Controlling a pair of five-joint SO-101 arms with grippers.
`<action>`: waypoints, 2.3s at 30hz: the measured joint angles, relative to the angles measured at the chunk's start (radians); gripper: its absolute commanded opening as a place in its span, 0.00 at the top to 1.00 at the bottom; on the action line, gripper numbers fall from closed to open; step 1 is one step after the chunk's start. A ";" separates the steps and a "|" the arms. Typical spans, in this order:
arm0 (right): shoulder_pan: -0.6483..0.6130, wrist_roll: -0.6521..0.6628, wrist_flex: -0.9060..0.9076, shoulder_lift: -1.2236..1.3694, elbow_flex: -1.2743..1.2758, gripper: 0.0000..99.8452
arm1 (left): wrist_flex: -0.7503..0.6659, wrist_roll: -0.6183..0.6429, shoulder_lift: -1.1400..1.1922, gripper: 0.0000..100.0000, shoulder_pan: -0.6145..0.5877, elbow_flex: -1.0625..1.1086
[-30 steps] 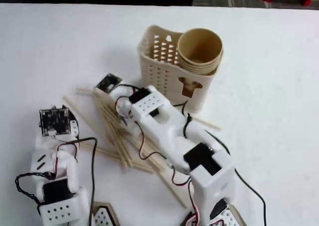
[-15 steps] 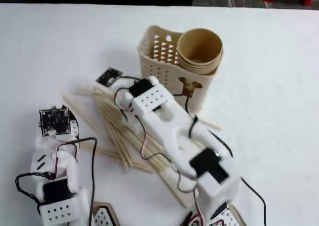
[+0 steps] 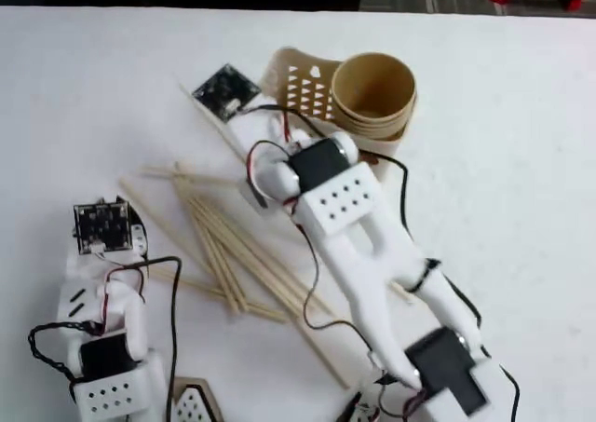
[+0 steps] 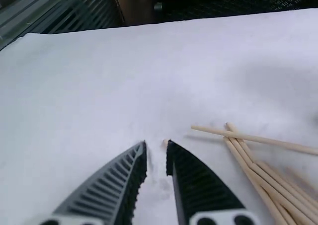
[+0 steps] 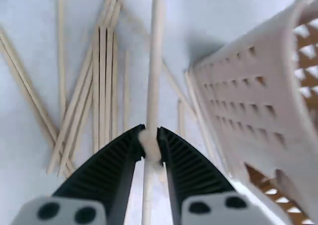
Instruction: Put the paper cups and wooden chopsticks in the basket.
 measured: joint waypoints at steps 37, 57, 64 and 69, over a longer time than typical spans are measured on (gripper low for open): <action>0.137 -0.077 -0.835 -0.342 0.015 0.98 | 0.000 0.000 0.000 0.91 0.000 0.006; 0.221 -0.077 -1.280 -0.143 0.470 0.98 | 0.000 0.000 0.000 0.91 0.000 0.006; 0.219 -0.100 -1.289 -0.144 0.555 0.95 | 0.000 0.000 0.000 0.91 0.000 0.006; 0.233 -0.229 -1.290 -0.146 0.560 0.85 | 0.000 0.000 0.000 0.91 0.000 0.006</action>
